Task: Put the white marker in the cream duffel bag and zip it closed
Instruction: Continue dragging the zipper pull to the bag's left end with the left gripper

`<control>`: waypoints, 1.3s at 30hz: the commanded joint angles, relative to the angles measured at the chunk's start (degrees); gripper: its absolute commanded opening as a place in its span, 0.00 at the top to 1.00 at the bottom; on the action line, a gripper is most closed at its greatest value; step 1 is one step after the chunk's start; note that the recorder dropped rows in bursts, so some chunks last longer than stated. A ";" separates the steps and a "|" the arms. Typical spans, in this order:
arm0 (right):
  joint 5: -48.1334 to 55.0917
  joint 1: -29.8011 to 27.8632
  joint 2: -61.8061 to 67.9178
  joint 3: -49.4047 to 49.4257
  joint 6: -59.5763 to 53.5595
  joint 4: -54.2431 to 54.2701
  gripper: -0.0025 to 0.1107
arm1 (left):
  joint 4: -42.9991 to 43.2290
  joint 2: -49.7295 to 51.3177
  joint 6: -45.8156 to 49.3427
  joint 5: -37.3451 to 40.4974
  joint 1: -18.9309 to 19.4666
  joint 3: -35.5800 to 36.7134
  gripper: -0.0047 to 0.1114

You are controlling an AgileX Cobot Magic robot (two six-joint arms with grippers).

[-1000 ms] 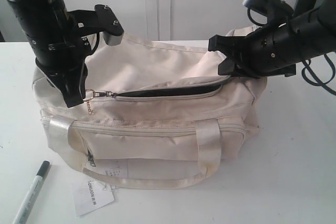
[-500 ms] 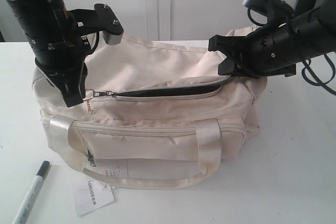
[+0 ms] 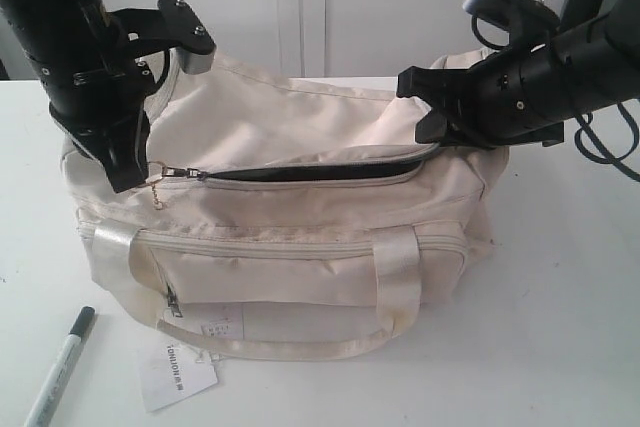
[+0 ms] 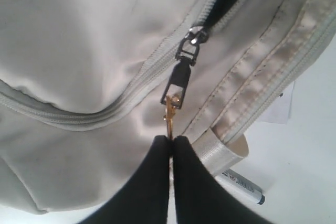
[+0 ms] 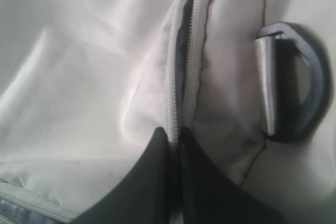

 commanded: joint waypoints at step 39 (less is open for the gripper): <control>-1.48 -0.05 -0.66 -0.34 -0.40 -1.36 0.98 | 4.42 -2.51 -1.43 5.42 1.40 3.20 0.96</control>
